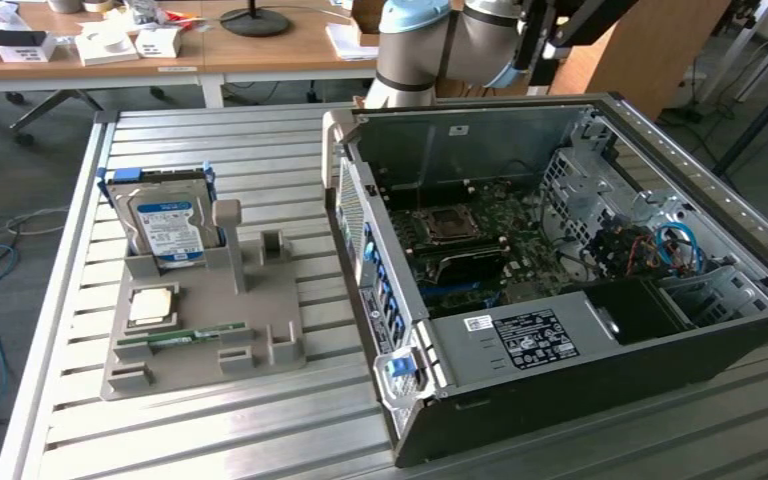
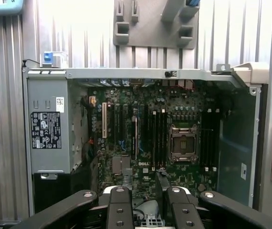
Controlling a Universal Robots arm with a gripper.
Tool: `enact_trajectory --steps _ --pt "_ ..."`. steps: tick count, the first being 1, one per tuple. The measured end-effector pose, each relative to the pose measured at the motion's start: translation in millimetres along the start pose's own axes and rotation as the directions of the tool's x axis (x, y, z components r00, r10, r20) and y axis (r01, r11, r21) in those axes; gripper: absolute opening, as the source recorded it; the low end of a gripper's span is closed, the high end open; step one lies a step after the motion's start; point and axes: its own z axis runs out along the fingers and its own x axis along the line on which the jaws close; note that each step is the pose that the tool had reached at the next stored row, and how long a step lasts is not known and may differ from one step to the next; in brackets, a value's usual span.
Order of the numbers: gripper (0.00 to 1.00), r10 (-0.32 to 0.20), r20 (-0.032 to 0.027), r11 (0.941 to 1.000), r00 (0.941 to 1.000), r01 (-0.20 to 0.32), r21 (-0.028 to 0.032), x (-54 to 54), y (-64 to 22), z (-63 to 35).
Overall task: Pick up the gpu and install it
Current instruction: 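Insert the gpu into the slot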
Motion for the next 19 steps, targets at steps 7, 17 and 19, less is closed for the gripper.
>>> enact_trajectory --steps 7,17,19 --pt "0.33 0.000 0.0025 1.0000 1.0000 0.000 -0.0001 0.2 0.3 12.7" --pt "0.33 0.000 0.0068 1.0000 1.0000 0.000 -0.0002 0.5 0.8 30.8" --pt "0.33 0.000 0.0078 1.0000 1.0000 0.000 -0.0002 0.6 0.9 34.4"
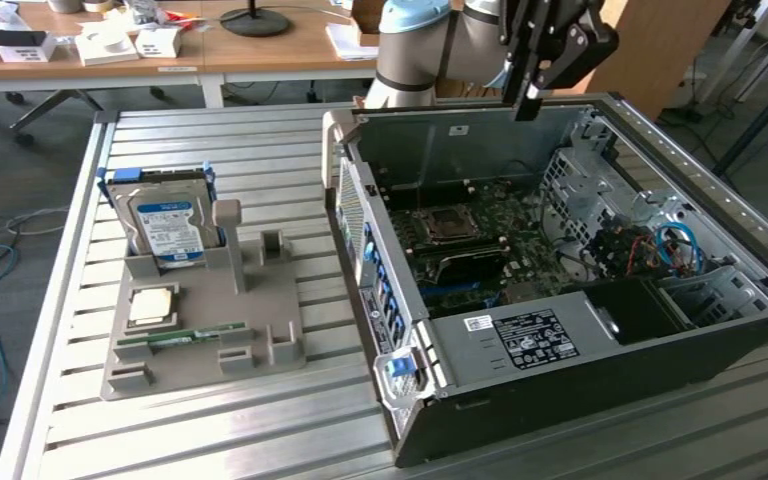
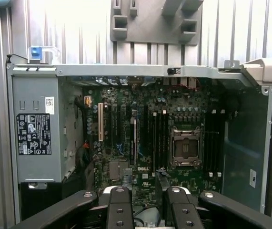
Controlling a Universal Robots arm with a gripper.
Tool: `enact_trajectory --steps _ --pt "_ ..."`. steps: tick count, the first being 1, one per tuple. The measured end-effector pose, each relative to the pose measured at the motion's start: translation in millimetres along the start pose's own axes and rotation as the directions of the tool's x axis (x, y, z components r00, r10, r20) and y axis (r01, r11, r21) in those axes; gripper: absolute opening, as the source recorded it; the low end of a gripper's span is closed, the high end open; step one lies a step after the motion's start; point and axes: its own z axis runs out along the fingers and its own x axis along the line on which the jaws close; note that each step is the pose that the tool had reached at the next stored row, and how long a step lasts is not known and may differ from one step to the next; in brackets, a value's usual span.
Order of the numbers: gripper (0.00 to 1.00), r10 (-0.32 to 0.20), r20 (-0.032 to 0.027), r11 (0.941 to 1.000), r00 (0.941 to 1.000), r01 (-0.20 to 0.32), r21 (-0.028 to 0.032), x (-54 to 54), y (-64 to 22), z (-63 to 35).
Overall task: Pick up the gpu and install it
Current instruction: 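Insert the gpu into the slot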
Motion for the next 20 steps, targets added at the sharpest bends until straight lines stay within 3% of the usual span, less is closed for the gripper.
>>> enact_trajectory --steps 20 --pt "0.33 0.000 0.0140 1.0000 0.9999 0.000 -0.0003 0.9 1.0 36.4"
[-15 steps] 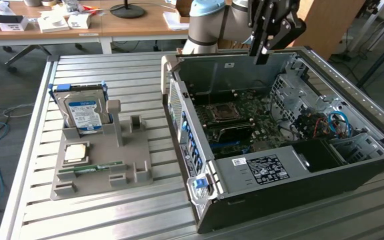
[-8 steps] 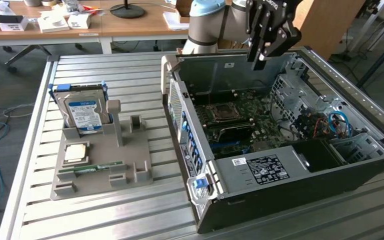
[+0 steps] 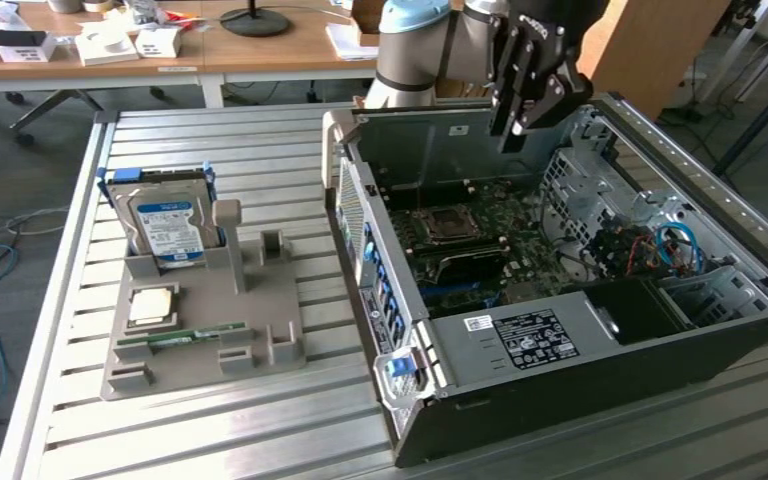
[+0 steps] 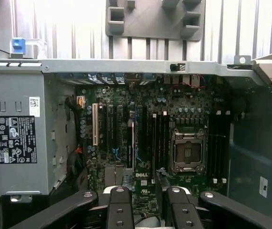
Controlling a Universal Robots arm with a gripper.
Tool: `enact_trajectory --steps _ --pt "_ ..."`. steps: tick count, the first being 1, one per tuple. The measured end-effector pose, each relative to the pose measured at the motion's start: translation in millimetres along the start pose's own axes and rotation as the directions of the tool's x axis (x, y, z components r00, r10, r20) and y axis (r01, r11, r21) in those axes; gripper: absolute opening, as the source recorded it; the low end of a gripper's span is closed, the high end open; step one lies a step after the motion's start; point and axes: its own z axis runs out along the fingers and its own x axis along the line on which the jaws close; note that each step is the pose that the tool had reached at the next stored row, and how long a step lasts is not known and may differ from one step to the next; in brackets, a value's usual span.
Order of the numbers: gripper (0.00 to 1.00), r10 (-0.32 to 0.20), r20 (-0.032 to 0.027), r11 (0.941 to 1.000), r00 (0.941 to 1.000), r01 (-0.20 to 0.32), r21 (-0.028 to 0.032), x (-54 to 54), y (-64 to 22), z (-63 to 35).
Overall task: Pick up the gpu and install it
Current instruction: 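Insert the gpu into the slot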
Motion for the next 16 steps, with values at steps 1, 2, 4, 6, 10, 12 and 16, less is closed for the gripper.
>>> enact_trajectory --steps 1,2,4,6,10,12,16 --pt "0.33 0.000 0.0009 1.0000 1.0000 0.000 0.0000 0.1 0.0 1.9" --pt "0.33 0.000 0.0016 1.0000 1.0000 0.000 -0.0001 0.2 0.1 3.6" --pt "0.33 0.000 0.0035 1.0000 1.0000 0.000 -0.0001 0.3 0.2 7.4" --pt "0.33 0.000 0.0056 1.0000 1.0000 0.000 -0.0001 0.4 0.3 11.0" --pt "0.33 0.000 0.0098 1.0000 1.0000 0.000 -0.0002 0.7 0.5 18.2" --pt "0.33 0.000 0.0120 1.0000 0.9999 0.000 -0.0003 0.9 0.6 21.9" --pt "0.33 0.001 0.0165 1.0000 0.9999 -0.001 -0.0003 1.2 0.8 29.2"
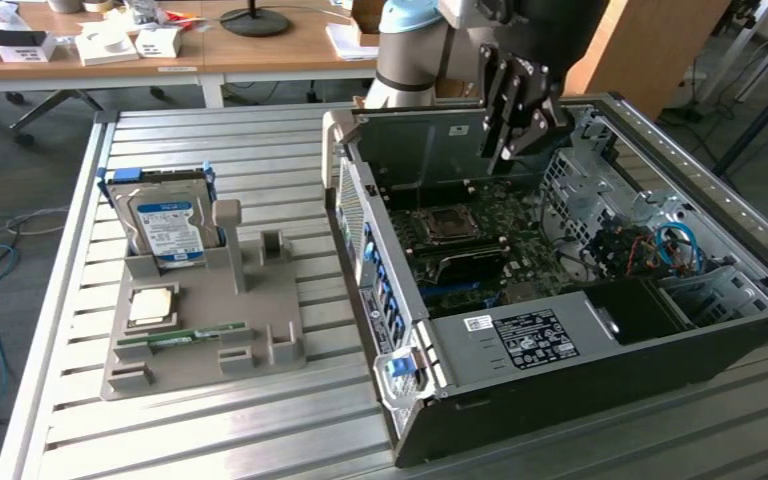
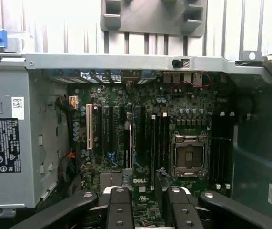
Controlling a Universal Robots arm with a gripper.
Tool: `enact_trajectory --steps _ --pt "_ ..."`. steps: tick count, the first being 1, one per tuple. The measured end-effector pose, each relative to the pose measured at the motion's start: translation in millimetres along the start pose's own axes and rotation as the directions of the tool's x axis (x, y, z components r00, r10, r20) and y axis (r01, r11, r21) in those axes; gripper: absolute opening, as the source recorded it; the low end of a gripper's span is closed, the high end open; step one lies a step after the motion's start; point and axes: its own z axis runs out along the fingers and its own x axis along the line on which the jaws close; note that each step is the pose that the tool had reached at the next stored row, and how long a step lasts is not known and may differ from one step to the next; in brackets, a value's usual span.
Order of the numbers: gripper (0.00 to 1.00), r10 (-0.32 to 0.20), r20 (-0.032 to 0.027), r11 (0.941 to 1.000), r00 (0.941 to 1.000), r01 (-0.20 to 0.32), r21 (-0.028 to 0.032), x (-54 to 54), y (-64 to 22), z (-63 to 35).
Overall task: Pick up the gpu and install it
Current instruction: 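Insert the gpu into the slot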
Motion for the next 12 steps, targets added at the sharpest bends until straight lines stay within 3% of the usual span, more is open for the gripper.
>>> enact_trajectory --steps 12 --pt "0.33 0.000 0.0122 1.0000 0.9999 0.000 -0.0003 1.2 0.6 21.7"
